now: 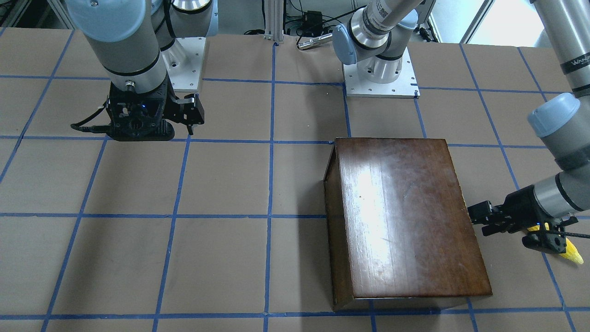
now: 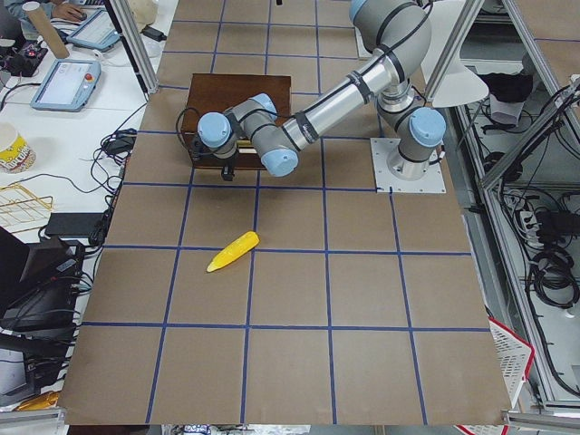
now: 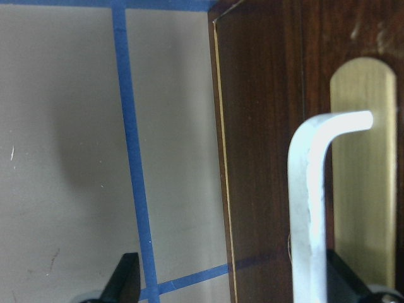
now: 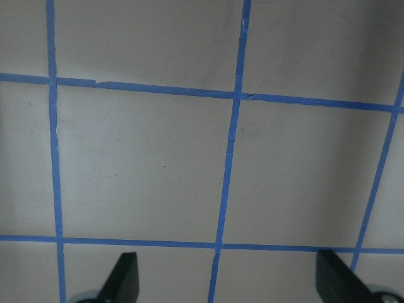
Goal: Open drawer and put corn inside
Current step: 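Lower the left gripper and grasp the white drawer handle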
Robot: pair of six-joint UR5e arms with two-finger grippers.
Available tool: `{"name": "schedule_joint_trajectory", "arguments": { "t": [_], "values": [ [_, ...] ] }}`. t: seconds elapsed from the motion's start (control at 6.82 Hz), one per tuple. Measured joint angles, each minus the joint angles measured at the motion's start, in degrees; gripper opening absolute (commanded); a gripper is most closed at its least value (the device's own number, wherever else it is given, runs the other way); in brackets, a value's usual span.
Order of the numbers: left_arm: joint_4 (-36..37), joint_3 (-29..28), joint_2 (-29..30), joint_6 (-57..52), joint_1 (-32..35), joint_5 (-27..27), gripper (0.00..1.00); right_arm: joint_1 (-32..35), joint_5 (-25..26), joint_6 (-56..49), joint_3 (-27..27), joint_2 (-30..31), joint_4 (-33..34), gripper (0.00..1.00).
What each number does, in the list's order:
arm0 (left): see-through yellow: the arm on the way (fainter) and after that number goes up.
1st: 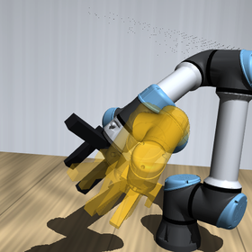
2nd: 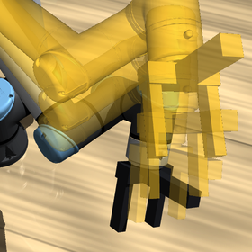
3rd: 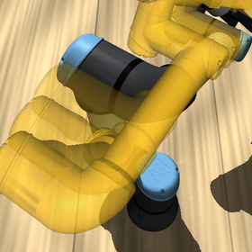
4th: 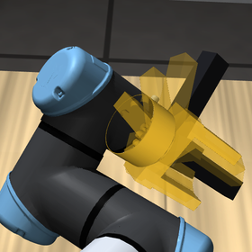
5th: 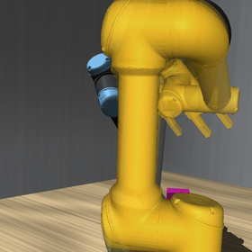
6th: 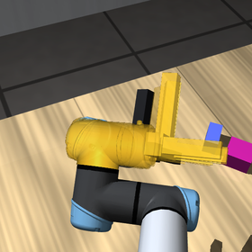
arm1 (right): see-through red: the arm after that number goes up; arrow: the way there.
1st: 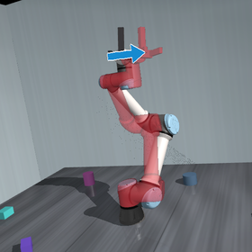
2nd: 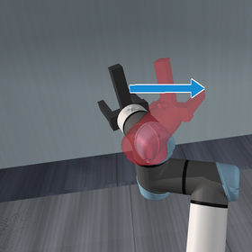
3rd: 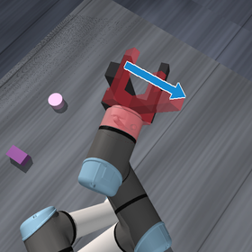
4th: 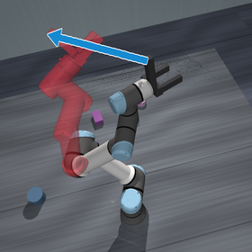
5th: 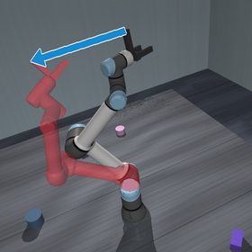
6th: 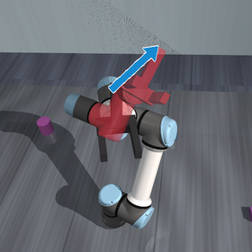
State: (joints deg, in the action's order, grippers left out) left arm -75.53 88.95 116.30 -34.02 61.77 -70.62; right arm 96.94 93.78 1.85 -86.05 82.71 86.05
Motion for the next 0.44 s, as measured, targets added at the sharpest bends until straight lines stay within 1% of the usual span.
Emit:
{"name": "schedule_joint_trajectory", "arguments": {
  "t": [0.44],
  "values": [
    [0.05, -0.49, 0.45, 0.08, -0.26, -0.57, 1.00, 0.00, 0.00, 0.00, 0.00, 0.00, 0.00, 1.00]
  ]
}}
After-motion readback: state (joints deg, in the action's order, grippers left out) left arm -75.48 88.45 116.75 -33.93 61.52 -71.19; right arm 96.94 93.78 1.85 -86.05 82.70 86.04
